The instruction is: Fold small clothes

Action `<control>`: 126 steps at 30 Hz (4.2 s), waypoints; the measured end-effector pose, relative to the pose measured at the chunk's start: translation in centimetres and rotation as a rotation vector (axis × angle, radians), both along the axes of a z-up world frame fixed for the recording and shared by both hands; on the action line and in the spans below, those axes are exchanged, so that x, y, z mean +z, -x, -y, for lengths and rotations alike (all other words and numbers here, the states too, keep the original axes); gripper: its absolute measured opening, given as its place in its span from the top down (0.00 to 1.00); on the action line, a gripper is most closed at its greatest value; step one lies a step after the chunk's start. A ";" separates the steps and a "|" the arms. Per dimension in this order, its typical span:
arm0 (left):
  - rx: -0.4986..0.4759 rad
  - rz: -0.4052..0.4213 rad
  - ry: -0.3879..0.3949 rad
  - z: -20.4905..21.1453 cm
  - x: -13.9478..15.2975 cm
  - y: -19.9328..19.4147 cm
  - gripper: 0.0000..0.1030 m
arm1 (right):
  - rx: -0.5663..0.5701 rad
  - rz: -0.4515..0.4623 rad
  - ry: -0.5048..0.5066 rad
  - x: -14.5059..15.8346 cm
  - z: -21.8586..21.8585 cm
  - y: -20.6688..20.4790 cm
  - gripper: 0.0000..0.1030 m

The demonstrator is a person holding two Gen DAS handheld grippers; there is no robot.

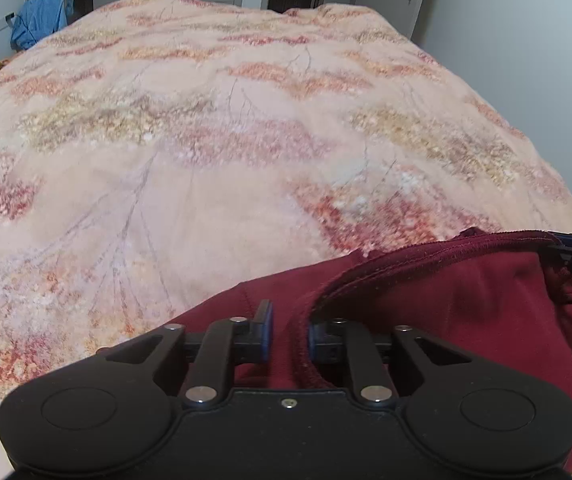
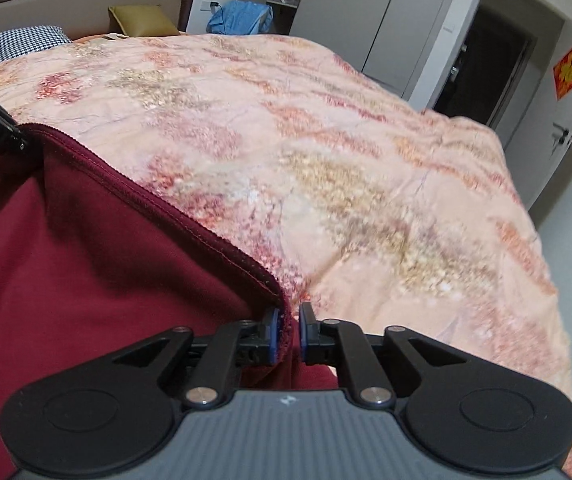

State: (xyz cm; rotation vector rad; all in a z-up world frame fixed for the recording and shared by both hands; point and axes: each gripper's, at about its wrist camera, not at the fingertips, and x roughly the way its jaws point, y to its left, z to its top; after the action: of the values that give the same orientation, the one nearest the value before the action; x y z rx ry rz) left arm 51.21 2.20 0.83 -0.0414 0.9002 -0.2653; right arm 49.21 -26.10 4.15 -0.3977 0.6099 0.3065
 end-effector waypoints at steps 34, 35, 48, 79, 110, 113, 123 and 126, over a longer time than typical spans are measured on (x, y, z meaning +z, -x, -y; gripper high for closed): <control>0.061 0.026 -0.155 -1.9 -1.4 0.7 0.05 | -0.058 -0.115 -0.236 -1.0 4.7 -0.7 0.00; 0.107 0.017 -0.155 -2.3 -1.4 0.4 0.05 | -0.062 -0.098 -0.227 -0.9 4.9 -0.5 0.00; 0.235 0.006 -0.135 -4.3 -0.5 1.5 0.04 | -0.032 -0.021 -0.275 0.4 6.7 3.1 0.00; 0.279 0.202 0.064 -4.4 3.2 22.9 0.01 | -0.138 0.030 -0.574 -5.5 7.0 20.4 0.00; 0.277 0.072 0.283 -3.0 -3.4 22.4 0.13 | -0.254 -0.041 -1.030 -9.6 5.6 22.0 0.00; 0.327 0.078 0.319 -3.4 -3.5 22.6 0.28 | -0.393 -0.003 -1.066 -10.0 5.8 21.6 0.20; 0.353 0.053 0.367 -4.4 -2.7 21.8 0.88 | -0.570 0.063 -1.036 -9.5 5.8 21.4 0.84; 0.351 0.101 0.361 -4.3 -0.8 22.2 0.90 | -0.545 0.113 -0.959 -7.4 5.1 21.9 0.88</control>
State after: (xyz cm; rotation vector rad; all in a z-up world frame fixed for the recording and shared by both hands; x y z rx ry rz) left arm 28.98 6.47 -0.01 -0.5113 0.7213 -0.0981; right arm 27.31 -31.19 -3.24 0.6653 0.3799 0.0263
